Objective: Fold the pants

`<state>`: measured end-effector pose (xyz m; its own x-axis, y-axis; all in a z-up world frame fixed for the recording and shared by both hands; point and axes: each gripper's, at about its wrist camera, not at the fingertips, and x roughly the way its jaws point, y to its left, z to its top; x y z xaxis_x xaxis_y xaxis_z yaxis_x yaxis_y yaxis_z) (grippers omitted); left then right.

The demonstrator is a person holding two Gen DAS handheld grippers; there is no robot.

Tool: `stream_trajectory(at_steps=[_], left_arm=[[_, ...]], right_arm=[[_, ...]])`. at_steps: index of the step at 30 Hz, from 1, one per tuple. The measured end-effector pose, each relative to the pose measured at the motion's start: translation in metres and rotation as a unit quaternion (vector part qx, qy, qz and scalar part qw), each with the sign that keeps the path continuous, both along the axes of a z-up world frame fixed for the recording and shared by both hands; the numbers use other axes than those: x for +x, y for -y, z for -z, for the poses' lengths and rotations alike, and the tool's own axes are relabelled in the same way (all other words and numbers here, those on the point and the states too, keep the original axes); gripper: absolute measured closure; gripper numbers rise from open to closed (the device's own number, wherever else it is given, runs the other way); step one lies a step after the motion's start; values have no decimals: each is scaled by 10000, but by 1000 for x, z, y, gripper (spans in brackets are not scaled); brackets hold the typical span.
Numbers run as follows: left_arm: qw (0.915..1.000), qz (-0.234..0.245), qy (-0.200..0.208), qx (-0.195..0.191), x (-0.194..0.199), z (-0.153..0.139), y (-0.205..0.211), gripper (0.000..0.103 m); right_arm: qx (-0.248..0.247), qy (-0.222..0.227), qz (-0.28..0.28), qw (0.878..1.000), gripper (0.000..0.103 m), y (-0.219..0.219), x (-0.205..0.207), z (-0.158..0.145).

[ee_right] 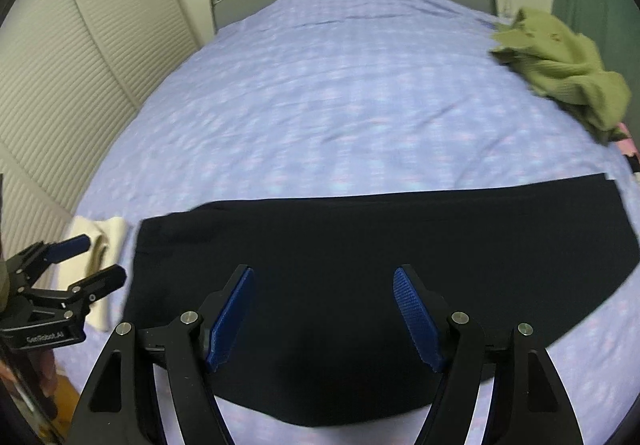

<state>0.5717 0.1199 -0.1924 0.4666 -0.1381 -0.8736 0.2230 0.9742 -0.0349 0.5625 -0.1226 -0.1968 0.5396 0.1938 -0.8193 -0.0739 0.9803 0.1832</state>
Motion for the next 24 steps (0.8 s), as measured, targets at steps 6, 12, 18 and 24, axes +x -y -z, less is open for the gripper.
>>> stream_trajectory(at_steps=[6, 12, 18, 24], left_arm=[[9992, -96, -249, -292, 31, 26, -89, 13], [9946, -176, -704, -745, 79, 72, -133, 13], [9842, -60, -1271, -1233, 118, 116, -138, 13], [9741, -292, -1611, -1558, 145, 148, -140, 13]], right_arm=[[105, -302, -241, 9992, 30, -93, 29, 21], [-70, -555, -409, 9976, 30, -155, 59, 44], [-77, -820, -366, 9959, 30, -175, 70, 60], [-160, -918, -321, 9951, 30, -173, 73, 67]])
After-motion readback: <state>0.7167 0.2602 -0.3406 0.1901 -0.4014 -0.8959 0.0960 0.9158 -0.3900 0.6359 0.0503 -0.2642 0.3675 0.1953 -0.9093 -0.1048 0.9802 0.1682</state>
